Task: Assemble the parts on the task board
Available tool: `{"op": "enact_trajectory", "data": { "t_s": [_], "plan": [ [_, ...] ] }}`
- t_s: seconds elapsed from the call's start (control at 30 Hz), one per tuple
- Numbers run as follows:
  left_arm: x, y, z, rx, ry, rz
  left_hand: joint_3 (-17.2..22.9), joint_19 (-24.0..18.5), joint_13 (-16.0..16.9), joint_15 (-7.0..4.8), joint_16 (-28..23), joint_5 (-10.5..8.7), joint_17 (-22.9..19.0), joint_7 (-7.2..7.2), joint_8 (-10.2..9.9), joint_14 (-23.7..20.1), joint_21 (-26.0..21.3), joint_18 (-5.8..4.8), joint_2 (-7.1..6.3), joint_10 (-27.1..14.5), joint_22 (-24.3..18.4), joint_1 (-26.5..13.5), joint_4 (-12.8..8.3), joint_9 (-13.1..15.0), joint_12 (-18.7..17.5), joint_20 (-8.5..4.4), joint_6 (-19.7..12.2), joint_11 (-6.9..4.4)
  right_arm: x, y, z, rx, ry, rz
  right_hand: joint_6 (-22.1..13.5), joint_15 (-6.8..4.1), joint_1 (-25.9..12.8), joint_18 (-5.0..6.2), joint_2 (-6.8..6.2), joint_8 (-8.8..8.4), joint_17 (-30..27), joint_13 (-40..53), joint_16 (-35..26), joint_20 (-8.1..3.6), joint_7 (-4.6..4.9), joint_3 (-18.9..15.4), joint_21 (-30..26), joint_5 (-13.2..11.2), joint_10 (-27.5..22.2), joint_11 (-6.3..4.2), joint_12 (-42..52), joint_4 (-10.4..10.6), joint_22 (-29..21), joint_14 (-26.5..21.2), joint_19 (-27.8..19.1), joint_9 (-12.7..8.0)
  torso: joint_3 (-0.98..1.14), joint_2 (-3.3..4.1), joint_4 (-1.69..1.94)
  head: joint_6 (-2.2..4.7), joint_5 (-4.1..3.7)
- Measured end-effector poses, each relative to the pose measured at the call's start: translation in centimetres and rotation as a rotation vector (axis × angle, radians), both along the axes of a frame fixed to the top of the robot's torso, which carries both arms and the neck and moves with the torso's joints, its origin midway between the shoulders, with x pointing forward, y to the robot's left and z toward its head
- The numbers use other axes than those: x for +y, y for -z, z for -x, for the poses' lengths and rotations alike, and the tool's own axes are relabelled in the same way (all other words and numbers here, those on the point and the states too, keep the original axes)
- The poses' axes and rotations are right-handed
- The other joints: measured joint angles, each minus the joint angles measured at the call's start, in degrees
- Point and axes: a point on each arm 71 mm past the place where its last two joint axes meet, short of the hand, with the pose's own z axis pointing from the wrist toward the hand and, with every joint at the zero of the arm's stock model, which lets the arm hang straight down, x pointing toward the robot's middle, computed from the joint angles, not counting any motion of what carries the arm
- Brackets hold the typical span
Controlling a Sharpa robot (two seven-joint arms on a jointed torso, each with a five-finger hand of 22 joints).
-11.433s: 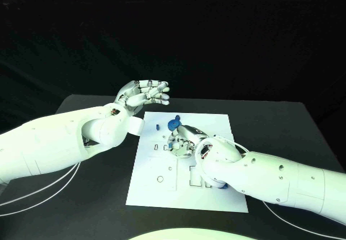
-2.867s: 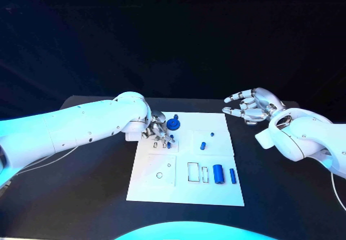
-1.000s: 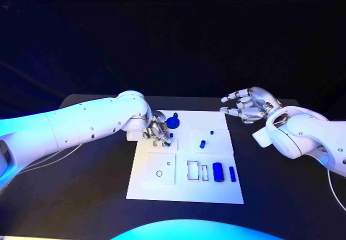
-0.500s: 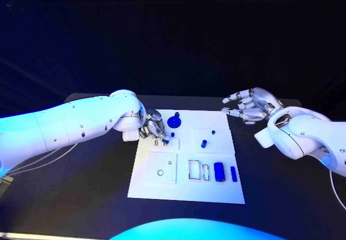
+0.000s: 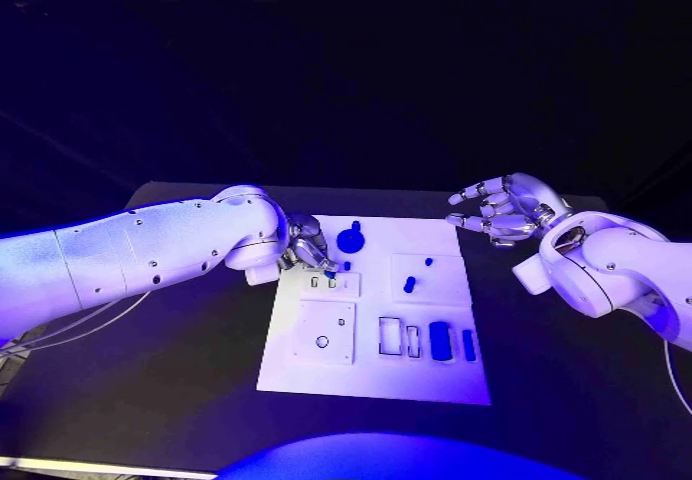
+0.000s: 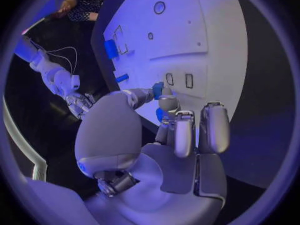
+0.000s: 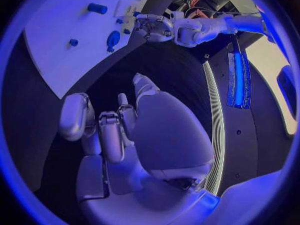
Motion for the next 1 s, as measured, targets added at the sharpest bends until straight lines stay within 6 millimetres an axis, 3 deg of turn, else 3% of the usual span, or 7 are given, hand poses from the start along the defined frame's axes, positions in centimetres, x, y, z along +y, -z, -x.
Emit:
{"op": "enact_trajectory", "data": {
  "t_s": [0.1, 0.13, 0.17, 1.0],
  "plan": [
    [-0.1, 0.4, 0.2, -0.031, -0.005, -0.013, -0.1, 1.1, 0.9, -0.23, 0.0, 1.65, 0.0, -0.05, 0.0, 0.2, 0.6, -0.04, -0.51, 0.8, 1.3, -0.7, -0.1, 0.0, 0.5, -0.10, 0.5, -0.20, 0.0, 0.0, 0.0, -0.001, 0.000, 0.001, 0.0, 0.00, 0.0, 0.00, 0.00, 0.00, 0.0, 0.0, 0.0, 0.00, 0.00, 0.0, 0.0, 0.0, 0.0, 0.00, 0.0, 0.0, 0.0, 0.0, 0.0, 0.0, -0.03, -0.02, -0.03, -0.05, 0.11],
    [-0.2, 0.5, 0.2, -0.040, -0.005, -0.017, -0.2, 1.1, 1.1, -0.37, 0.0, 1.91, 0.0, -0.11, 0.0, 0.0, 0.6, -0.51, -0.59, 0.8, 1.5, -0.8, -0.2, 0.1, 0.5, -0.10, 0.5, -0.20, 0.0, 0.0, 0.0, -0.001, 0.000, 0.001, 0.0, 0.00, 0.0, 0.00, 0.00, 0.00, 0.0, 0.0, 0.0, 0.00, 0.00, 0.0, 0.0, 0.0, 0.0, 0.00, 0.0, 0.0, 0.0, 0.0, 0.0, 0.0, -0.03, -0.02, -0.03, -0.07, 0.14],
    [-0.2, 0.6, 0.2, -0.052, -0.006, -0.022, -0.2, 1.1, 1.1, -0.41, 0.0, 1.94, 0.0, -0.12, 0.0, 0.0, 0.6, -0.89, -0.59, 0.8, 1.6, -0.8, -0.2, 0.2, 0.5, -0.10, 0.5, -0.20, -0.1, 0.0, 0.0, -0.001, 0.000, 0.001, 0.0, 0.00, 0.0, 0.00, 0.00, 0.00, 0.0, 0.0, 0.0, 0.00, 0.00, 0.0, 0.0, 0.0, 0.0, 0.00, 0.0, 0.0, 0.0, 0.0, 0.0, 0.0, -0.07, -0.02, -0.04, -0.08, 0.15],
    [-1.2, 1.3, 0.8, -0.128, 0.034, -0.077, -0.3, 1.7, 1.5, -0.40, 0.0, 3.19, 0.0, -0.52, 0.0, 0.0, 0.8, -0.87, -1.06, 1.4, 1.6, -1.2, -0.4, 0.2, 0.8, -0.30, 1.2, -0.39, -0.2, 0.2, 0.1, -0.002, 0.001, 0.007, 0.0, 0.00, 0.0, 0.00, 0.00, 0.00, 0.0, 0.0, 0.0, 0.00, 0.00, 0.0, 0.0, 0.0, 0.0, 0.00, 0.0, 0.0, 0.0, 0.0, 0.0, -0.1, -0.10, -0.04, -0.14, -0.49, 0.15]
  ]
}}
